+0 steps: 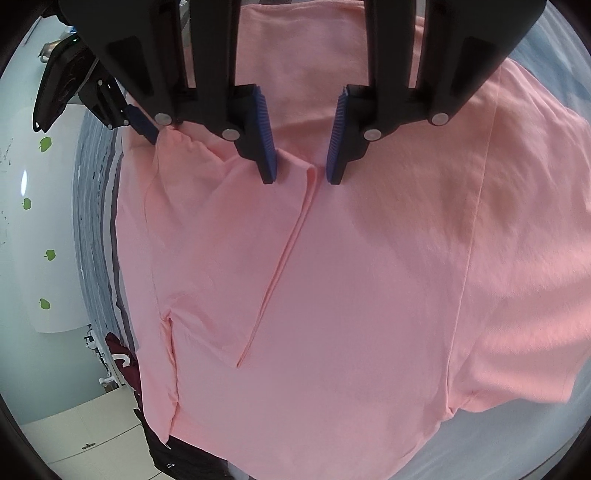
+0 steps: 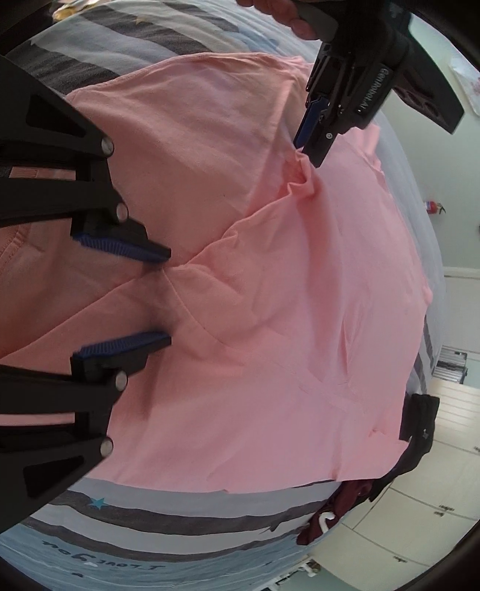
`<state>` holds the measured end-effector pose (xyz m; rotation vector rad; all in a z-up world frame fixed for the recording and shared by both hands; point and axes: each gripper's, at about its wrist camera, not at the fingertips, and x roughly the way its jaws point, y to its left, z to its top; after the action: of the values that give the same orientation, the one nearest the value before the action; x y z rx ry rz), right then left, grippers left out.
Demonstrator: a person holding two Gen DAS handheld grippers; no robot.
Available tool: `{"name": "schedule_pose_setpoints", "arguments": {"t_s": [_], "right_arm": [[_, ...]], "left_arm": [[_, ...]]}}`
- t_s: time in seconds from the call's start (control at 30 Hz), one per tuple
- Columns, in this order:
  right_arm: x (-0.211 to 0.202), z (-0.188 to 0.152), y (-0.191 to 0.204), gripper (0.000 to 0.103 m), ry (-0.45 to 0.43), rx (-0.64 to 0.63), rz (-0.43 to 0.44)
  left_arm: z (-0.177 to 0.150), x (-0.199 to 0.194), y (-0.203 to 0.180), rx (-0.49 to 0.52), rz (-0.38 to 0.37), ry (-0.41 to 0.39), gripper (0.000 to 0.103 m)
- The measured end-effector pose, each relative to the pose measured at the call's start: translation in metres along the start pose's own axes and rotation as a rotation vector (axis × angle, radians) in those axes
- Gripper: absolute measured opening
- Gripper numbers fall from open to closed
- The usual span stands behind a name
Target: Fold clothes
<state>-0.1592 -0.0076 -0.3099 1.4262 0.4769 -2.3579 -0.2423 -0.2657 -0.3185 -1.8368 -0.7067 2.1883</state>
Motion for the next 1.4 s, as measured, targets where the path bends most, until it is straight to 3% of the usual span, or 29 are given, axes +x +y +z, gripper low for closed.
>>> {"name": "schedule_pose_setpoints", "arguments": {"t_s": [0.17,0.27,0.33,0.37,0.4,0.87,1.07,1.4], "right_arm": [[0.001,0.002,0.0,0.016,0.002,0.002,-0.007],[0.002,0.003,-0.002,0.013,0.005,0.008,-0.003],[0.002,0.005,-0.005,0.01,0.008,0.021,0.002],[0.002,0.007,-0.005,0.009,0.009,0.025,0.004],[0.002,0.008,-0.006,0.008,0.01,0.026,0.004],[-0.029,0.025,-0.002,0.006,-0.011,0.058,0.081],[-0.045,0.049,0.024,0.006,-0.04,0.077,0.168],[-0.043,0.095,0.117,0.006,-0.076,0.046,0.327]], "left_arm": [[-0.002,0.0,-0.002,-0.014,-0.023,0.012,0.025],[-0.003,0.001,-0.009,0.034,0.0,-0.011,0.025],[-0.003,0.002,-0.015,0.087,0.023,-0.037,0.018],[-0.001,0.002,-0.019,0.107,0.032,-0.052,0.003],[0.0,0.001,-0.022,0.125,0.043,-0.068,0.001],[0.026,-0.088,-0.007,0.113,-0.049,-0.325,0.001],[0.04,-0.13,0.028,0.09,-0.039,-0.38,0.001],[0.039,-0.184,0.116,0.055,0.085,-0.423,0.001]]}}
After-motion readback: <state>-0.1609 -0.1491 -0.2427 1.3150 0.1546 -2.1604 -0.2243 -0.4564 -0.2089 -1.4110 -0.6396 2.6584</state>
